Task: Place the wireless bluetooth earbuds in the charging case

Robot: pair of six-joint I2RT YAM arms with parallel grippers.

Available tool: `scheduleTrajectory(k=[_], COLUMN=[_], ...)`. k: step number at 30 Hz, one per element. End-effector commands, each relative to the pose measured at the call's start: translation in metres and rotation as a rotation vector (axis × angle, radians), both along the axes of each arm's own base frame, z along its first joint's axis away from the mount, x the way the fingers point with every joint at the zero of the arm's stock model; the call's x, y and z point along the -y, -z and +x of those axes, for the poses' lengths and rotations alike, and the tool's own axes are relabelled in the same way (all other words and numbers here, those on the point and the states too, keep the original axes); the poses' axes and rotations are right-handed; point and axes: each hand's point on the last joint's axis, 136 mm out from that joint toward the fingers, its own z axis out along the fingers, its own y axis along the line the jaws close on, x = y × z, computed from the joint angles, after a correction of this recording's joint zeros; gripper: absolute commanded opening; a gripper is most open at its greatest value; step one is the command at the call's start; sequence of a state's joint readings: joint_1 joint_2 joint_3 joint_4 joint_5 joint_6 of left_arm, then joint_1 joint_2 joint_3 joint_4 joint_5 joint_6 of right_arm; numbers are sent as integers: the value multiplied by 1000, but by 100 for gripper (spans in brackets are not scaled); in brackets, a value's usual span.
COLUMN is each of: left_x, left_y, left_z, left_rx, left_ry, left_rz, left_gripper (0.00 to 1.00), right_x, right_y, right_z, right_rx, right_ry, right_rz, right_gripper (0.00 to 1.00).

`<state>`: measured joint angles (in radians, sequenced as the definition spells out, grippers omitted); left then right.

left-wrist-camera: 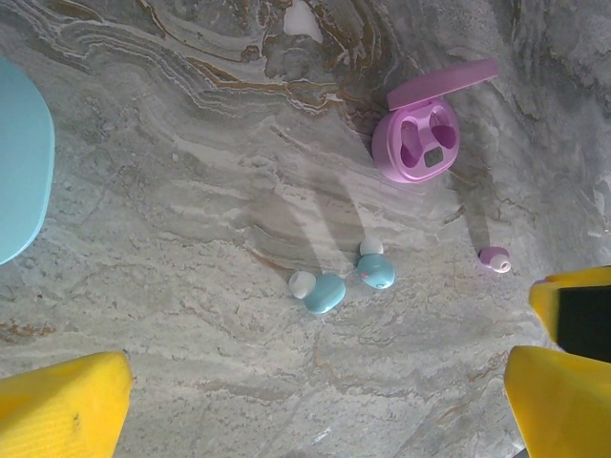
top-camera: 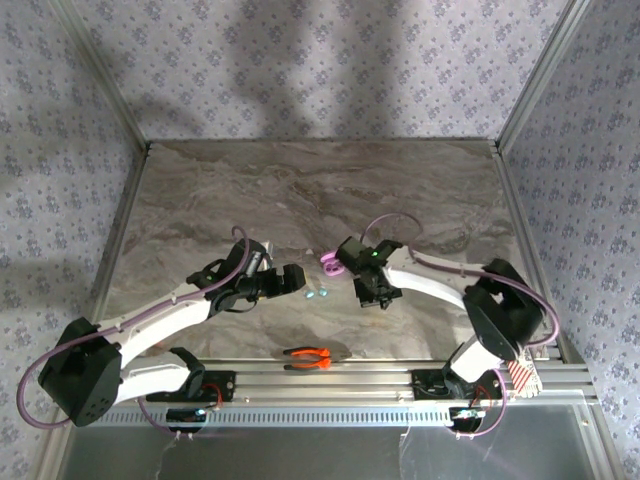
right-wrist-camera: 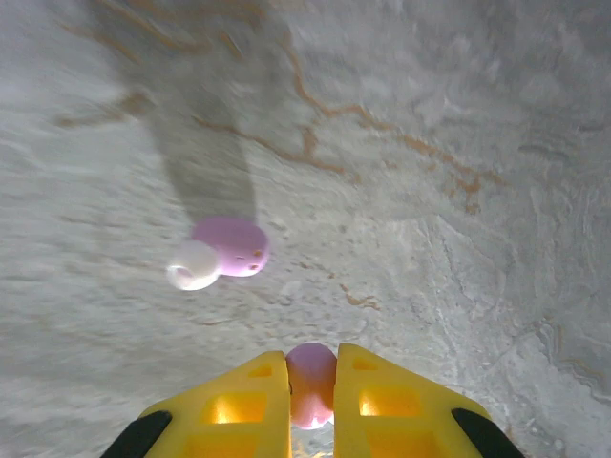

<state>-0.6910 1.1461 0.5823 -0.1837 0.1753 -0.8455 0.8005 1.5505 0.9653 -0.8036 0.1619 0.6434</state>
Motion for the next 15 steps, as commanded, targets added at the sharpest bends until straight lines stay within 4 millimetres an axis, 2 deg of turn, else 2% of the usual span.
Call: scheduleTrajectory(k=[1, 6, 9, 15], left_x=[-4, -7, -9, -13], left_y=[-8, -11, -13, -12], left_z=[1, 4, 6, 8], left_rx=[28, 35, 38, 41], left_ry=[5, -6, -12, -22], left_rz=[-11, -18, -23, -28], left_gripper=[100, 100, 100, 100], right_x=[-16, -53, -65, -75], right_y=[-19, -48, -62, -74], right_z=[6, 19, 29, 51], right_rx=[23, 19, -11, -33], right_ry=[18, -46, -31, -28], right_rz=[184, 569, 771, 937], right_gripper=[14, 14, 14, 14])
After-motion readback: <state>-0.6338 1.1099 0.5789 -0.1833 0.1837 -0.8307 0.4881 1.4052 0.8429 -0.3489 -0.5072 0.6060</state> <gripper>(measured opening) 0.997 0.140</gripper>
